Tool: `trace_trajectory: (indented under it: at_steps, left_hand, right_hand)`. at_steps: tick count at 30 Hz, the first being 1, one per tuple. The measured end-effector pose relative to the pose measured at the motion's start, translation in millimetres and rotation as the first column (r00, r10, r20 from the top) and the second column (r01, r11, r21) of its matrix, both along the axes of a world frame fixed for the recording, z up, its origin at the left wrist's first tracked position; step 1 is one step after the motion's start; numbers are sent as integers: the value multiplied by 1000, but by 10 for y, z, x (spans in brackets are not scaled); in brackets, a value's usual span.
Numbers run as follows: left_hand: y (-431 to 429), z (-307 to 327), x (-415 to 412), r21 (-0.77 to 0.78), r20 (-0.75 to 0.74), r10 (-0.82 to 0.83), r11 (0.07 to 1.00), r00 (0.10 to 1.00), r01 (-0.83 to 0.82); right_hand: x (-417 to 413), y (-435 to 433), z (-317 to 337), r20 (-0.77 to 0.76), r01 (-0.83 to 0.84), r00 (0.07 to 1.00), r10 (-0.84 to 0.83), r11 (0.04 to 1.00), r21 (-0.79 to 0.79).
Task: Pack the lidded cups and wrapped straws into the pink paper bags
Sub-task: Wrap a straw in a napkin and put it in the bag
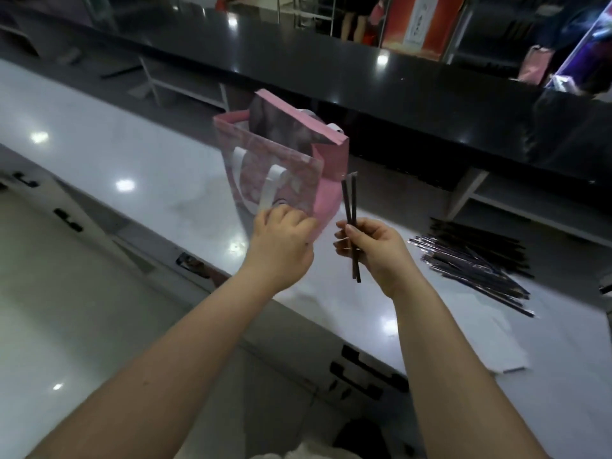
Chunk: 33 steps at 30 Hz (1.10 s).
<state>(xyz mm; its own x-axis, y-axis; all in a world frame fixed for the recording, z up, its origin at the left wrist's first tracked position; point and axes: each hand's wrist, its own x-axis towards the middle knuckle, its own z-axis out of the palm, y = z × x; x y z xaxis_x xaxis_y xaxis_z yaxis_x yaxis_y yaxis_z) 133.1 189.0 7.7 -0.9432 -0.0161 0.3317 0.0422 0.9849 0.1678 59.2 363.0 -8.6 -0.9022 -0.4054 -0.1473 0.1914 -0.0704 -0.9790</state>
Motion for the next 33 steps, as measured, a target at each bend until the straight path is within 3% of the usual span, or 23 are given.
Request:
trace_trajectory:
  at_steps: [6,11,14,17,22,28,33]
  left_hand:
    - [-831,389,39,-16,-70,10,1000,997,-11]
    - [-1361,772,-398,46,-160,28,999,987,-20]
    - [-1582,908,-745,59,-173,12,998,985,-2]
    - [-1744,954,-1086,91,-136,-13,996,991,26]
    - [-1927,875,-1574,133,14,-44,990,999,42]
    - [-2125,789,-2072,220,104,-302,936,948,274]
    - [-2249,704,-2266,273,218,-422,892,880,360]
  right_hand:
    - [149,-563,629,-201,113,973,-111,994,-3]
    - [-177,-981,1233,-290,243,923,-252,968,-66]
    - [-411,-1202,1421,-375,230,895,-243,970,-78]
    - [-654,-1389,1434,-431,193,881,-198,980,-56]
    - [-1092,-1657,1221,-381,180,907,-179,983,-31]
    - [-1513,-1914,931,-337,139,936,-101,986,92]
    - [-1701,-1831,755,-338,102,941,29,926,362]
